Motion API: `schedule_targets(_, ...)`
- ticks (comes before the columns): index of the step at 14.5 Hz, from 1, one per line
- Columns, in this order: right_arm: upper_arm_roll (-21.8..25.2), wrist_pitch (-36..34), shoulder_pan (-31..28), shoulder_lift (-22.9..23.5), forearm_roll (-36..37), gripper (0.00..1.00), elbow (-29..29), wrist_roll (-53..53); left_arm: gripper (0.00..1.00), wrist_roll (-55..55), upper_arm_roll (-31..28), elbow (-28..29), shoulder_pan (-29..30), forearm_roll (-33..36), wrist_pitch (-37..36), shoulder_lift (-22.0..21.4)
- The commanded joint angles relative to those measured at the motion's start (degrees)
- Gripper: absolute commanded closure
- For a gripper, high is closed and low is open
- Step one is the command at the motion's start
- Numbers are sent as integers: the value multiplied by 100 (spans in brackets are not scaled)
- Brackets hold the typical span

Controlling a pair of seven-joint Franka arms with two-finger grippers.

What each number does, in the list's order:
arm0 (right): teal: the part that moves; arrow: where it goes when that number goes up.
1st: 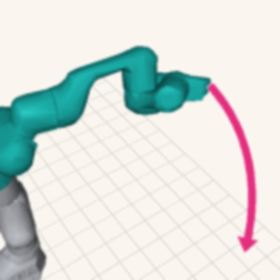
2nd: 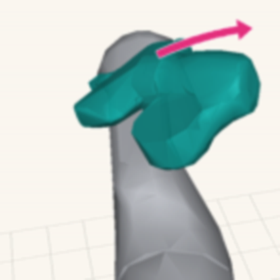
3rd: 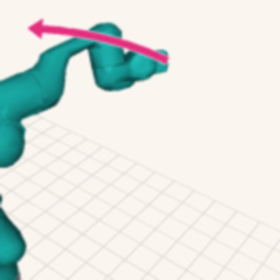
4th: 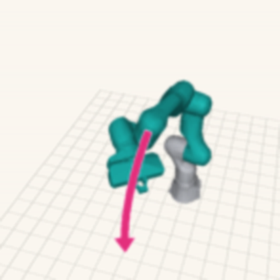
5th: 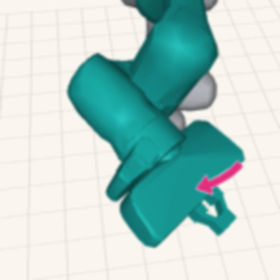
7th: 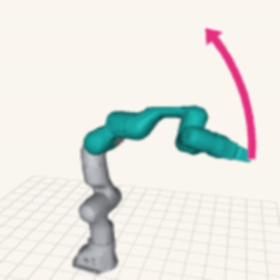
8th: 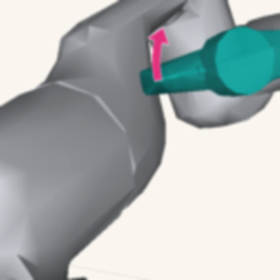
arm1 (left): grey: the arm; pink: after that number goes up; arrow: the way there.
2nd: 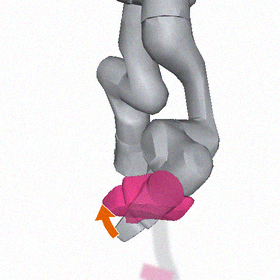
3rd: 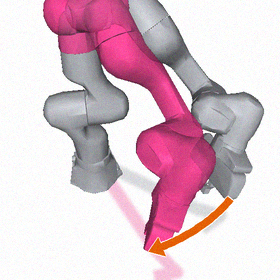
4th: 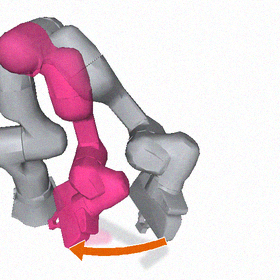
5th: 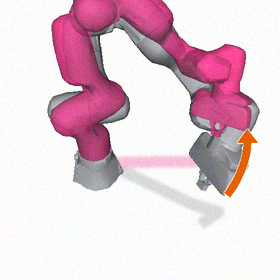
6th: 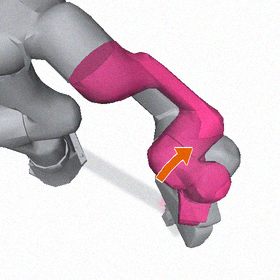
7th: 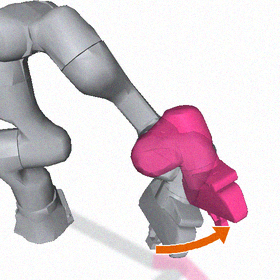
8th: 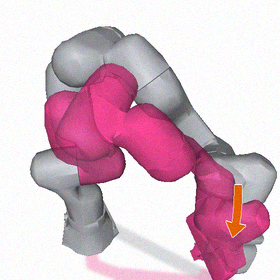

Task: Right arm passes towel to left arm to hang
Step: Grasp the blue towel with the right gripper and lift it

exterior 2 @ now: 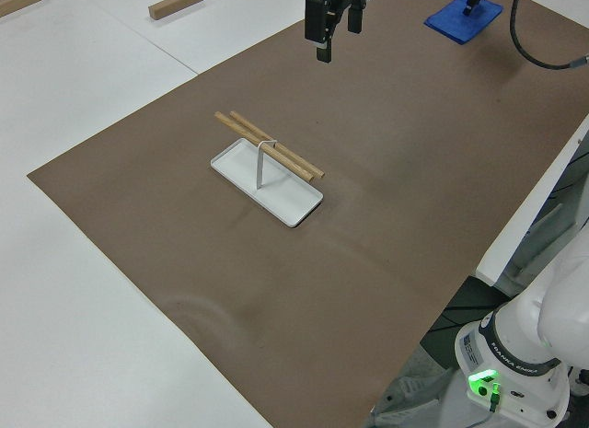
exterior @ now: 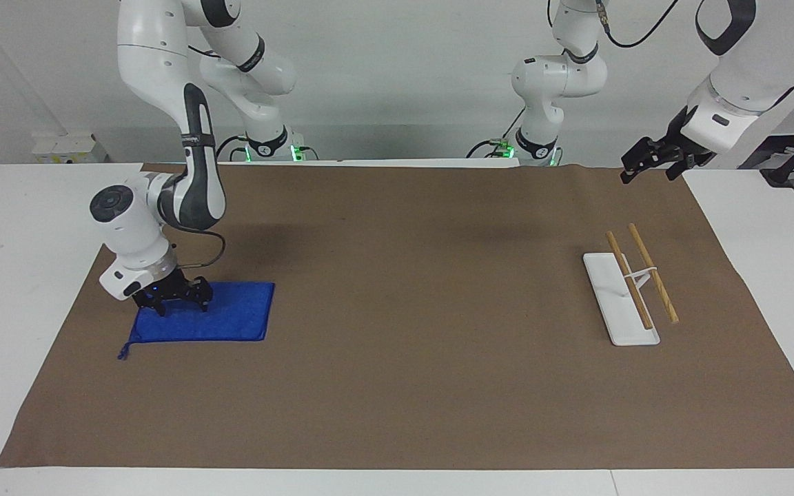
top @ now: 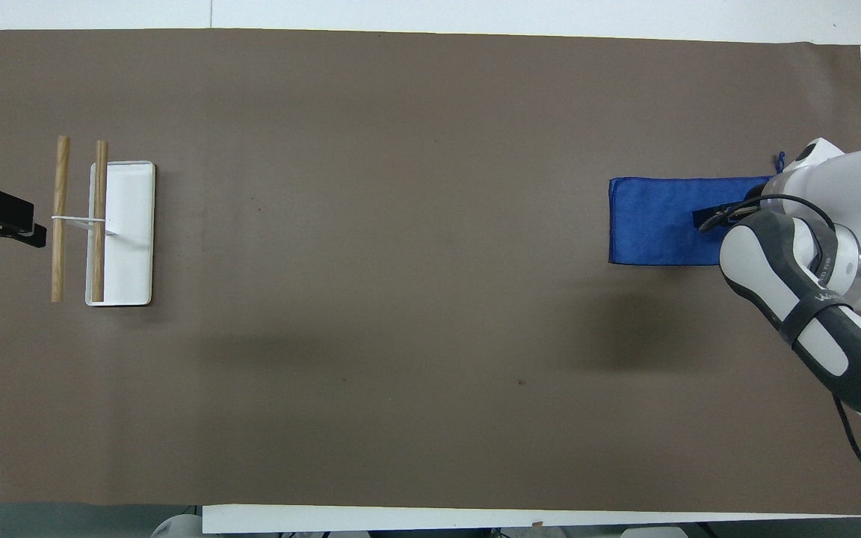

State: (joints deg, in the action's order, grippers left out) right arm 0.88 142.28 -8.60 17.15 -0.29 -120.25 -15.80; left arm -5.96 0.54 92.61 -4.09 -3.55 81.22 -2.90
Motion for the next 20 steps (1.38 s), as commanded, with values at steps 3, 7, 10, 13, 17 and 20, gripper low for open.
schedule_targets(3,-61,19,-80,-80,11,38,-130,-126,0,7,-2,90,5,57,52,-79)
schedule_targets(7,-61,-16,-98,-98,11,74,-156,-265,0,7,-10,82,5,57,52,-79)
schedule_targets(10,-87,-51,-116,-115,-94,100,-104,-310,0,7,-2,82,-4,57,52,-79)
schedule_targets(13,-377,-672,-116,-299,-489,100,159,231,0,7,-2,82,-4,57,52,-79)
schedule_targets(17,-1297,-2227,-116,-703,-490,100,765,2644,0,7,-2,90,-4,57,52,-79)
schedule_targets(20,-2220,-2863,-116,-713,-490,100,1222,4685,0,7,-2,90,-4,57,52,-79)
